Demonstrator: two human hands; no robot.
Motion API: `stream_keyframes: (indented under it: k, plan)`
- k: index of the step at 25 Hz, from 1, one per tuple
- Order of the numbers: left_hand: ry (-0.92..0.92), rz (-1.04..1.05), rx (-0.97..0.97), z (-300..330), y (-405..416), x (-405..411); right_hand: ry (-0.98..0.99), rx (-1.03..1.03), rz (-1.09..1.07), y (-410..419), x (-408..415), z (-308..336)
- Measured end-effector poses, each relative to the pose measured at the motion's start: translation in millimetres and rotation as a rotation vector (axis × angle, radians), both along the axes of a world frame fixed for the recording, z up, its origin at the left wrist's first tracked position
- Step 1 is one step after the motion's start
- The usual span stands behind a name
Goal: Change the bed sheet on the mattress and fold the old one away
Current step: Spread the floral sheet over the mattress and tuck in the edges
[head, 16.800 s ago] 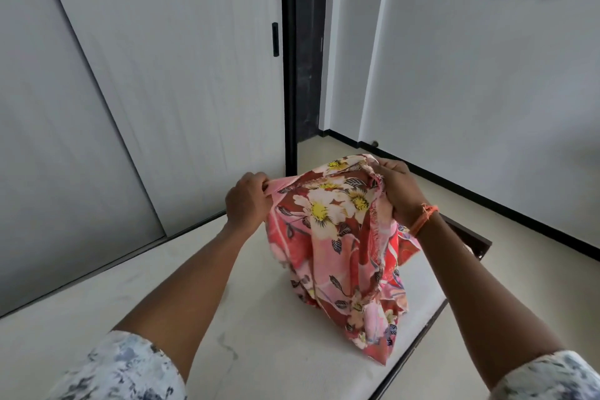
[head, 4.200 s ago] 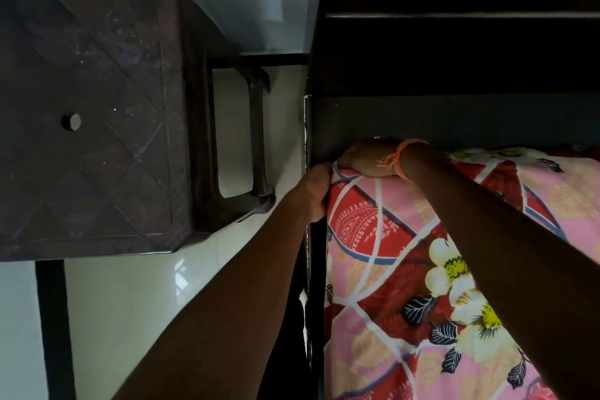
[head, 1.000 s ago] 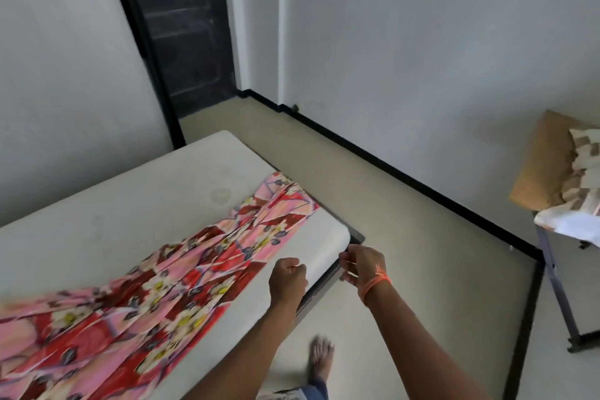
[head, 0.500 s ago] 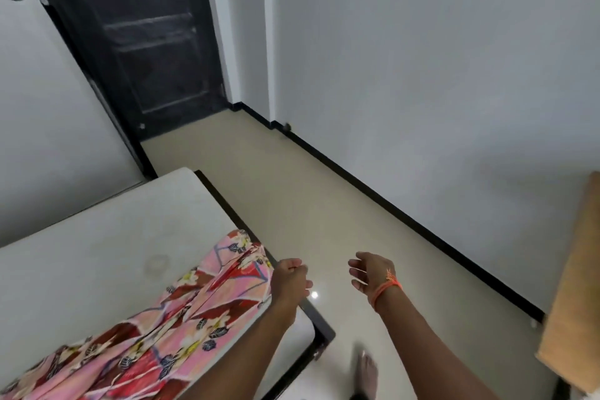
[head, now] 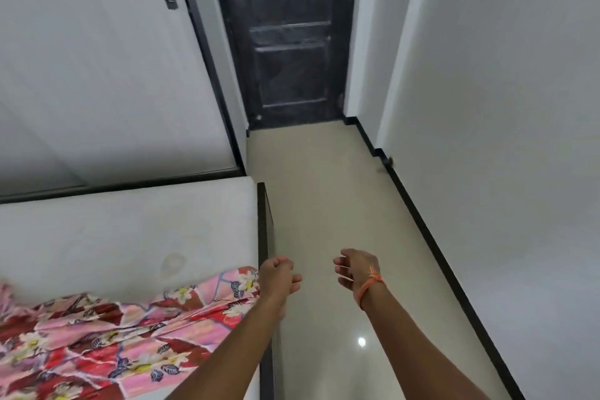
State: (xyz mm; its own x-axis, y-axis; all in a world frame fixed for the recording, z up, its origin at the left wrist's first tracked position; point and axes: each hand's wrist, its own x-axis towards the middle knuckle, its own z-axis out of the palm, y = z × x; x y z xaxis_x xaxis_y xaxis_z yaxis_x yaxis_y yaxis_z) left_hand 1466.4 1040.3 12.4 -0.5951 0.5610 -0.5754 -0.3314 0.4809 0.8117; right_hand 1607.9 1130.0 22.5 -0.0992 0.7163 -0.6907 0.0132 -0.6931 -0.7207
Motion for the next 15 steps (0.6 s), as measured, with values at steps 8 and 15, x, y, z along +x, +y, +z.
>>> stream_keyframes:
  k: [8,15]
  plan:
    - [-0.106,0.282,0.027,-23,133,-33,0.045,-0.059,0.196,159,-64,-16]
    - [-0.226,0.501,0.08,-20,299,-143,-0.064,-0.046,0.355,353,-169,-27]
